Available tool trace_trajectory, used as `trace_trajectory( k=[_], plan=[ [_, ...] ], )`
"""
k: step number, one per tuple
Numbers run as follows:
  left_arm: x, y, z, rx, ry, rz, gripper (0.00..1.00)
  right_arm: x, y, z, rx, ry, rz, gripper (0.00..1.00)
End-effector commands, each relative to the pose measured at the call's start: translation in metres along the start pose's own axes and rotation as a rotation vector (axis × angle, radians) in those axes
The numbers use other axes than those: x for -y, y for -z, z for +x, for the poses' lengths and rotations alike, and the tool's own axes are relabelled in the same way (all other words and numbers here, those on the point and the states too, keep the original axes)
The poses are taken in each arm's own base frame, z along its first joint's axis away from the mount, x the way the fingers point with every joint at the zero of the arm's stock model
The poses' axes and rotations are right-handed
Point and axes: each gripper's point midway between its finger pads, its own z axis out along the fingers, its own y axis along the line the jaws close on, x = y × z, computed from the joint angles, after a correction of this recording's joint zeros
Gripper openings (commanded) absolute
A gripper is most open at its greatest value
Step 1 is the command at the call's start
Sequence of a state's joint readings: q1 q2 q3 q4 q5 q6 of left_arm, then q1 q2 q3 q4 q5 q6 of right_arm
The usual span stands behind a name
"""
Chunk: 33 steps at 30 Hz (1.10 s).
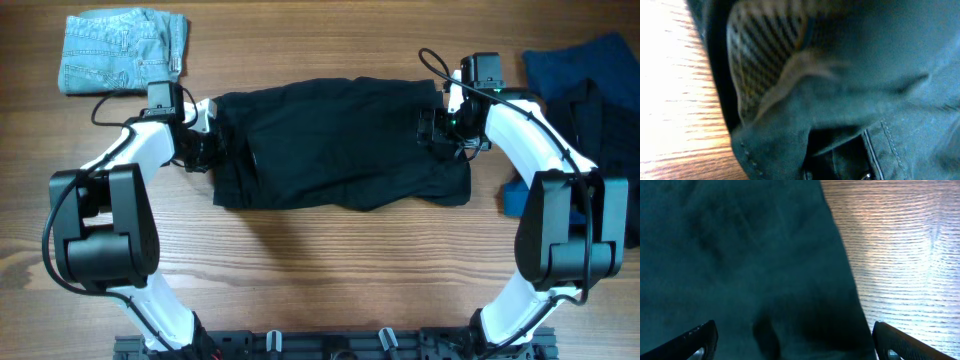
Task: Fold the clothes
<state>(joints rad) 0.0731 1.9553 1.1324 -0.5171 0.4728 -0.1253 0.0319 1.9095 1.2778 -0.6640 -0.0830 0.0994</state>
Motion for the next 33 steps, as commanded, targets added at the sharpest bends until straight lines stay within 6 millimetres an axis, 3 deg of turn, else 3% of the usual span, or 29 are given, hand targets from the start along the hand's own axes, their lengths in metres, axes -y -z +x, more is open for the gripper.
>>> trace_trajectory(
  k=[1,8,12,19,24,28,33],
  plan=[
    [-0.016,-0.019,0.019,-0.056,0.01,-0.041,0.04,-0.005,-0.008,0.007,-0.027,0.033,-0.029,1.0],
    [-0.033,-0.015,-0.003,0.03,0.033,-0.099,0.04,-0.005,-0.008,0.008,-0.029,0.028,-0.03,1.0],
    [-0.071,-0.004,-0.009,0.066,0.069,-0.253,0.04,-0.005,-0.008,0.005,-0.018,0.049,-0.03,1.0],
    [-0.094,0.007,-0.016,0.1,0.119,-0.285,0.04,-0.005,-0.008,0.006,-0.023,0.048,-0.03,1.0],
    [-0.097,0.009,-0.015,0.097,0.132,-0.278,0.04,-0.019,-0.014,0.008,-0.032,0.075,-0.114,1.0],
    [-0.094,0.008,-0.014,0.093,0.125,-0.274,0.04,-0.022,-0.034,0.015,-0.07,0.076,-0.143,1.0],
    [-0.092,0.007,-0.014,0.093,0.12,-0.273,0.04,-0.046,-0.045,0.017,-0.075,0.112,-0.294,1.0]
  ],
)
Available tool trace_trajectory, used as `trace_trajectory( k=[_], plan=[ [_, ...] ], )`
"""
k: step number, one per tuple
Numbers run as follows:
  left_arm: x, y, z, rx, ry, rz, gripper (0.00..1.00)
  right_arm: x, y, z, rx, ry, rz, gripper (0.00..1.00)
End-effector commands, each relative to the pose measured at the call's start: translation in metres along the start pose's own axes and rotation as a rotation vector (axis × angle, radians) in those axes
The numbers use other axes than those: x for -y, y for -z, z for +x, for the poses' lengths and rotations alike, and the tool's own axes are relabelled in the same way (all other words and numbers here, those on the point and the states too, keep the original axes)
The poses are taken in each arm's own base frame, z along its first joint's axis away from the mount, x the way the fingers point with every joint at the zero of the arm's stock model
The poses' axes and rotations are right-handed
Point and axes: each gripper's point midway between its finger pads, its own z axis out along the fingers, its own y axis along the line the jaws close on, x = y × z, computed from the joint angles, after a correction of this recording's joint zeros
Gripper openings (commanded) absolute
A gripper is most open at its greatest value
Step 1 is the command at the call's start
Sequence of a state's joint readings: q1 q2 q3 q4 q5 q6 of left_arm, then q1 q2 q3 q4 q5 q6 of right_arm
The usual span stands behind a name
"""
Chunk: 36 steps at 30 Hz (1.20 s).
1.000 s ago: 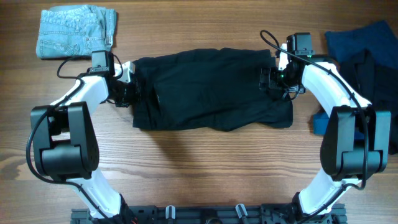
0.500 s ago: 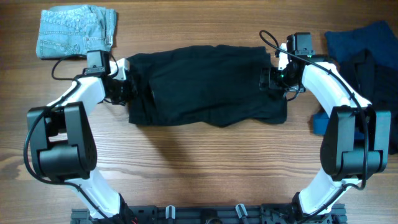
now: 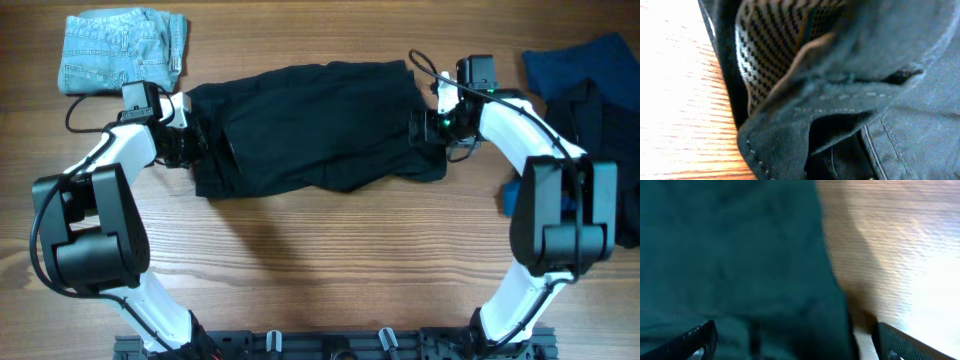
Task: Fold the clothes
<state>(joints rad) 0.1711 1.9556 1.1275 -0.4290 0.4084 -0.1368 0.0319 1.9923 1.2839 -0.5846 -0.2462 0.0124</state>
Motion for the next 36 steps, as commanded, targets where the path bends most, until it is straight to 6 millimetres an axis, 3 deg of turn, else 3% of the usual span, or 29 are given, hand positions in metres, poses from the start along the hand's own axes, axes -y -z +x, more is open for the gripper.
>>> trace_trajectory(
  k=[1,7,9,10,11,12,15,16,20,30,36],
  plan=[
    [-0.051,-0.012,0.016,-0.033,0.044,-0.212,0.04,-0.02,-0.023,0.017,-0.061,0.021,-0.145,1.0],
    [-0.05,-0.012,0.015,-0.031,0.044,-0.211,0.04,-0.024,-0.024,0.016,-0.058,0.031,-0.148,1.0],
    [-0.05,-0.012,0.016,-0.032,0.044,-0.211,0.06,-0.029,-0.026,0.018,-0.063,0.042,-0.152,0.93],
    [-0.051,-0.012,0.016,-0.033,0.044,-0.212,0.11,-0.032,-0.026,0.019,-0.067,0.05,-0.153,0.85],
    [-0.051,-0.012,0.017,-0.036,0.045,-0.212,0.27,-0.036,-0.027,0.02,-0.071,0.057,-0.155,0.78],
    [-0.051,-0.012,0.017,-0.036,0.045,-0.212,0.47,-0.038,-0.028,0.021,-0.075,0.062,-0.156,0.64],
    [-0.051,-0.011,0.018,-0.04,0.047,-0.213,1.0,-0.042,-0.029,0.024,-0.087,0.067,-0.146,0.47],
    [-0.051,-0.011,0.018,-0.041,0.047,-0.213,1.0,-0.04,-0.029,0.024,-0.09,0.056,-0.131,0.42],
    [-0.051,-0.009,0.018,-0.043,0.05,-0.215,1.0,-0.03,-0.03,0.028,-0.108,0.011,-0.073,0.04],
    [-0.029,0.015,0.01,-0.002,0.064,-0.156,1.0,-0.021,-0.025,0.047,-0.189,-0.194,-0.028,0.04],
    [-0.012,0.037,0.01,0.014,0.055,-0.115,1.0,0.001,-0.001,0.055,-0.218,-0.306,-0.008,0.04]
  ],
)
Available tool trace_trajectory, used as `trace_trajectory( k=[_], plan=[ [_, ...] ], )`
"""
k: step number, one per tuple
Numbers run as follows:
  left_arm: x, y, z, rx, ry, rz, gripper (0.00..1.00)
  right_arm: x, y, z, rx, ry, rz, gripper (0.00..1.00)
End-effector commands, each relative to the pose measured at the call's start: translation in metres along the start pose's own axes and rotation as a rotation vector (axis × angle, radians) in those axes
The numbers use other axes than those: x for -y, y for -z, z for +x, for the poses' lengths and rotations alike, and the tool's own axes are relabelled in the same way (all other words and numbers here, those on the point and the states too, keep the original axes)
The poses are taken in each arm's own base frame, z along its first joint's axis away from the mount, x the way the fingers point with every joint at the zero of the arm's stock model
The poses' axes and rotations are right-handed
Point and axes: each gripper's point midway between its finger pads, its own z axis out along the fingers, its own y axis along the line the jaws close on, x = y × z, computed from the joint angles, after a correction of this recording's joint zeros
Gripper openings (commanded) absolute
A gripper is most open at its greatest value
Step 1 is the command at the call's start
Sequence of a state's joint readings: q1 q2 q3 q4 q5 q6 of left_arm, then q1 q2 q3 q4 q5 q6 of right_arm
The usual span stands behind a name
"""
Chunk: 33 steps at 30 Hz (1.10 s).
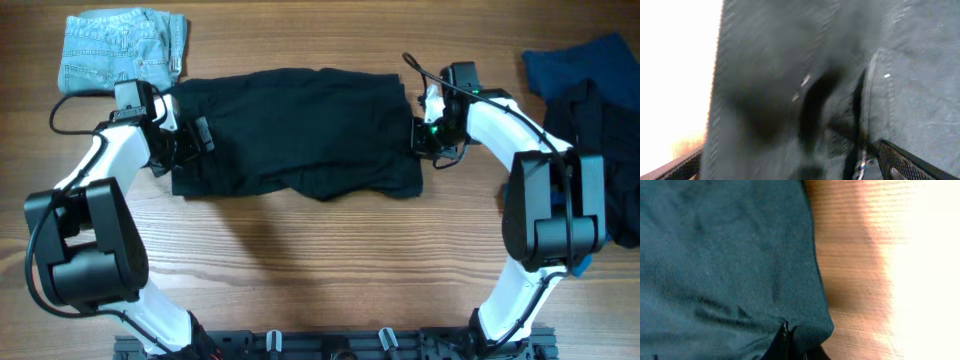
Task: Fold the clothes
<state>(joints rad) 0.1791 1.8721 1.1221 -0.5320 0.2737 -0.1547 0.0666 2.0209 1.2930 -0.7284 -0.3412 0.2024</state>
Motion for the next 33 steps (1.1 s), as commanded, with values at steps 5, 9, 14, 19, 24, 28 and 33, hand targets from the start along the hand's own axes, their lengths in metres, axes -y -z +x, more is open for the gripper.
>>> trace_trajectory(
  k=[5,9,14,19,24,28,33],
  plan=[
    [0.031,0.028,0.004,0.013,0.007,0.16,1.0,0.062,0.049,0.016,0.007,-0.193,0.15,0.04],
    [0.044,0.036,0.003,0.017,-0.003,0.23,1.0,0.065,0.086,0.015,0.079,-0.206,0.156,0.04],
    [0.047,0.036,0.001,0.024,-0.008,0.244,1.0,0.038,0.116,0.017,0.151,-0.121,0.118,0.04],
    [0.047,0.036,0.001,0.024,-0.007,0.244,1.0,0.01,0.124,0.023,0.17,-0.054,0.103,0.04],
    [0.046,0.036,0.002,0.018,0.01,0.243,1.0,-0.023,0.112,0.03,0.156,0.01,0.106,0.04],
    [0.046,0.036,0.004,0.009,0.021,0.241,1.0,-0.05,0.104,0.03,0.179,0.037,0.106,0.04],
    [0.046,0.036,0.005,0.006,0.022,0.241,1.0,-0.099,0.095,0.031,0.209,0.099,0.005,0.04]
  ],
)
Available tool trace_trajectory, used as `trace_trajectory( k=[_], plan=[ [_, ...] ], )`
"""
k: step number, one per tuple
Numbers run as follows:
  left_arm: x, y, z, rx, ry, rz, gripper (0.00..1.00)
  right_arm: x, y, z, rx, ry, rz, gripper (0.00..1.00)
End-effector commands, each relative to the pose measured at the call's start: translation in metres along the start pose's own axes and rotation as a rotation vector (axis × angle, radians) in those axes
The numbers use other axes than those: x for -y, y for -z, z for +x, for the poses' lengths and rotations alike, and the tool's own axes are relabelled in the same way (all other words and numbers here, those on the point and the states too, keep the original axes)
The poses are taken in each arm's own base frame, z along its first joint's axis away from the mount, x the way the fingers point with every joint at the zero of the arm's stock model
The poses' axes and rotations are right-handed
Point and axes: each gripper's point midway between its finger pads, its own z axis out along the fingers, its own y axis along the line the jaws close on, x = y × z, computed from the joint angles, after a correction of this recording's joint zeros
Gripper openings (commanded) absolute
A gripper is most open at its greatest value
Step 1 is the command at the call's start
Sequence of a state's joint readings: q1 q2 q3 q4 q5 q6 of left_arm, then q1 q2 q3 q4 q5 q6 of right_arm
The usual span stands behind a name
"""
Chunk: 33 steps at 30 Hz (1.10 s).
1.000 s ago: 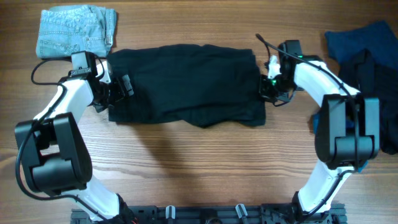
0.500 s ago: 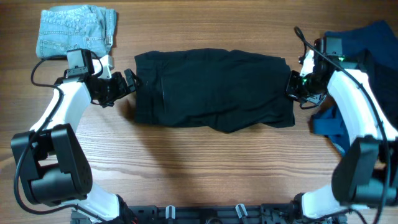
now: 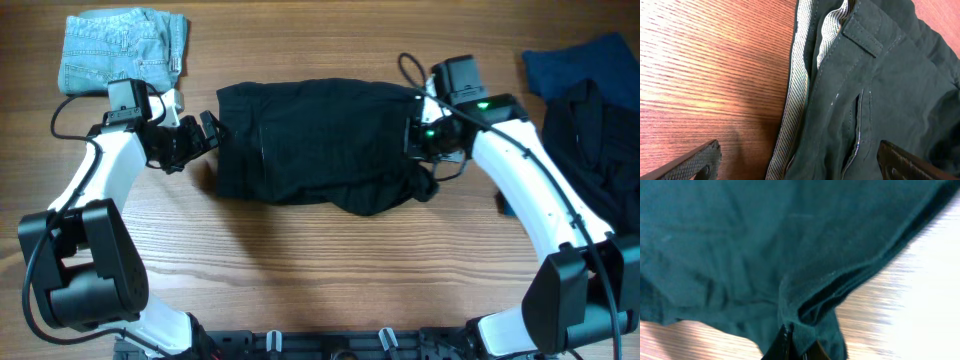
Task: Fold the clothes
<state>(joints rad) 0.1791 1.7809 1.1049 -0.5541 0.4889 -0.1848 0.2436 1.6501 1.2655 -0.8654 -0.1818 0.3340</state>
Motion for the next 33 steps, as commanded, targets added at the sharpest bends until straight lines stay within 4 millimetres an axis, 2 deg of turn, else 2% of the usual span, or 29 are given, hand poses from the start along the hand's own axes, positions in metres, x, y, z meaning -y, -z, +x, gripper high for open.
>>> trace_trajectory(
  k=[1,8,11,13,17,19,21,25,29,33],
  plan=[
    [0.003,0.006,-0.001,0.012,0.01,0.02,1.0,-0.044,0.003,-0.003,0.039,0.025,-0.109,0.04],
    [0.003,0.006,-0.001,0.01,0.011,0.019,1.0,-0.124,0.0,-0.001,0.102,0.075,-0.278,0.04],
    [0.003,0.006,0.0,0.008,0.012,0.019,1.0,-0.147,-0.007,0.004,0.104,0.086,-0.313,0.04],
    [0.003,0.006,0.0,0.008,0.012,0.019,1.0,-0.159,-0.02,0.011,0.086,0.096,-0.324,0.04],
    [0.003,0.006,0.0,0.008,0.011,0.019,1.0,-0.163,-0.054,0.028,0.008,0.099,-0.295,0.07],
    [0.003,0.006,0.0,0.008,0.011,0.019,1.0,-0.157,-0.074,0.037,-0.038,0.093,-0.263,0.13],
    [0.003,0.006,0.0,0.008,0.011,0.019,1.0,-0.154,-0.08,0.04,-0.056,0.091,-0.249,0.2],
    [0.003,0.006,0.0,0.009,0.011,0.019,1.0,-0.154,-0.082,0.041,-0.054,0.124,-0.249,0.37],
    [0.003,0.006,0.0,0.008,0.011,0.019,1.0,-0.159,-0.08,0.042,-0.06,0.169,-0.28,0.47],
    [0.002,0.006,0.0,0.009,0.011,0.016,1.0,-0.188,-0.068,0.046,-0.074,0.266,-0.449,0.52]
  ],
)
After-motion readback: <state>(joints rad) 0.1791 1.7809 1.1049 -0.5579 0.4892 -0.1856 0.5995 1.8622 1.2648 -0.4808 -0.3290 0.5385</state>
